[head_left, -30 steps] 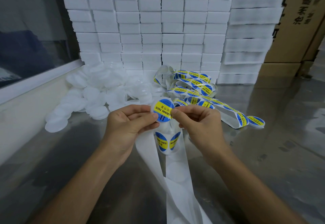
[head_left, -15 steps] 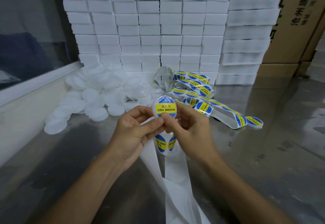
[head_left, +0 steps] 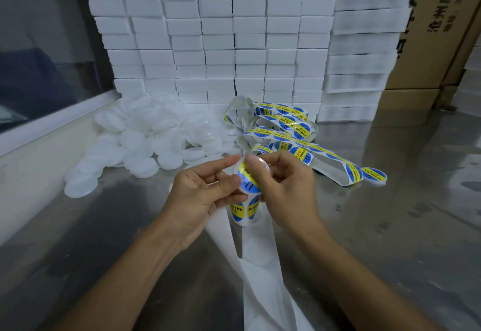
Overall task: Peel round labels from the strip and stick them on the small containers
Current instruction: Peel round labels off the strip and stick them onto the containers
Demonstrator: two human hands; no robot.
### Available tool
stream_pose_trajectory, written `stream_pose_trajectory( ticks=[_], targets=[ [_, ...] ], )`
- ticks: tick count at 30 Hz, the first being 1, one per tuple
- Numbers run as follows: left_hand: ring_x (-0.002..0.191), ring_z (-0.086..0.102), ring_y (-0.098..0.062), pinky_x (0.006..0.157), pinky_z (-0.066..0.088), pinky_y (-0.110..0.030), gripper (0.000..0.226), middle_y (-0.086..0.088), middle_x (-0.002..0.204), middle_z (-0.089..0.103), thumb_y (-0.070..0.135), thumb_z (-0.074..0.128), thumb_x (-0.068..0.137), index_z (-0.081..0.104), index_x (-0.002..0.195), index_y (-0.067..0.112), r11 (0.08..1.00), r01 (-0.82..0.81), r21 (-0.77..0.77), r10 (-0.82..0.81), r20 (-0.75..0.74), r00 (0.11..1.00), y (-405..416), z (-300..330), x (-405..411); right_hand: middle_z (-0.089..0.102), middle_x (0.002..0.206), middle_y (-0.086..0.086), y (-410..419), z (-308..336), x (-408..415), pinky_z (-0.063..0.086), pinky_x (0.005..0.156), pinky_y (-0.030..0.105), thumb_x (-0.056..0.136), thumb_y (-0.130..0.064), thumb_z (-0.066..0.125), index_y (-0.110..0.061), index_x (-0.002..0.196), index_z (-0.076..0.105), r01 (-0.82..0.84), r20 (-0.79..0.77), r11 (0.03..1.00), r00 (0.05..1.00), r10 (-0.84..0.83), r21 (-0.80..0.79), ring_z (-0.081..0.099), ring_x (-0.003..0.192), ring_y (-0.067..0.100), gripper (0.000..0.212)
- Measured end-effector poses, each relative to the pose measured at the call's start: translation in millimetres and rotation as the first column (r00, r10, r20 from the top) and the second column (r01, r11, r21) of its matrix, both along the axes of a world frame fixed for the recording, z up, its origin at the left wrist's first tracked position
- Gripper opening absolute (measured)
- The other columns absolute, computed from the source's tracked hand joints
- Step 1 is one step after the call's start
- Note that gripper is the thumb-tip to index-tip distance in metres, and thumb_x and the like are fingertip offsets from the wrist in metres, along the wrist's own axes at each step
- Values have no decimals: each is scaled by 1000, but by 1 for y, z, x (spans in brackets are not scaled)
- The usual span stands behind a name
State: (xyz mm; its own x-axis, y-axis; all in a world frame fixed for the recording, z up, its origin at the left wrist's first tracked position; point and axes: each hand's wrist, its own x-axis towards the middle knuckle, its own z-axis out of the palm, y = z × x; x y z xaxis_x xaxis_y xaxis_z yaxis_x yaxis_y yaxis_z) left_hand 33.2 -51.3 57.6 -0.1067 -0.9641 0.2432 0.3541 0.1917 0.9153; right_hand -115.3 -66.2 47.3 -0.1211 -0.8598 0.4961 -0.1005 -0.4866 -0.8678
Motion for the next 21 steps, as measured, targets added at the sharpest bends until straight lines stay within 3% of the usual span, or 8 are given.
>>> stream_pose_trajectory(
  ticks=[3,5,7,10,12,15,18,21],
  targets=[
    [70,72,-25,60,58,-26,34,-14,75,72,19,79,55,79,89,18,999,-31,16,30,25,999,0,1,-1,66,59,0,-1,2,-4,46,43,23,93,-24,64,-13,76,62,-26,15,1000,1000,26,-3,61,47,10,21],
    [71,73,-23,60,58,-26,28,-13,81,75,20,78,55,80,82,17,998,-59,5,58,35,998,0,1,-2,69,66,1,-1,3,-4,48,49,27,89,-28,69,-15,80,64,-23,-33,1000,999,22,-10,63,53,14,16],
    [73,73,-21,64,59,-27,26,-10,83,76,22,78,54,80,79,18,997,-74,-19,75,52,996,-1,0,-3,71,75,3,0,5,-5,54,56,33,78,-36,78,-17,79,63,24,-75,1000,997,-25,-16,67,64,22,24],
    [82,73,-24,71,60,-31,25,-12,89,76,22,77,57,80,82,16,997,-74,-29,76,74,994,-1,0,-1,69,62,5,-1,6,-6,44,42,25,82,-31,75,-10,70,56,-17,0,1000,1000,17,19,61,46,14,31],
    [80,73,-24,66,59,-29,22,-13,88,76,17,74,63,79,84,13,995,-94,-14,95,60,994,-3,0,1,64,52,-1,-2,7,-5,37,36,18,91,-20,67,-9,72,55,-87,52,995,995,85,39,53,35,8,25],
    [73,71,-20,58,56,-24,30,-11,87,75,12,73,65,73,96,10,989,-146,1,146,53,988,-5,1,4,63,59,8,-1,6,-3,47,42,27,94,-8,62,-12,95,63,-169,22,986,985,168,8,56,39,15,5],
    [66,71,-18,58,56,-22,34,-11,83,75,11,72,65,69,99,8,984,-178,12,178,29,984,-6,1,4,63,73,8,1,6,-2,56,53,39,84,-2,73,-19,114,64,-203,-40,979,979,202,-9,64,48,16,36],
    [61,70,-17,56,55,-21,31,-12,78,75,12,73,62,66,92,5,980,-198,20,198,12,980,-6,0,4,68,82,16,1,7,-3,57,54,39,73,-5,84,-23,109,65,-206,-47,978,977,208,33,66,49,17,44]
  ],
)
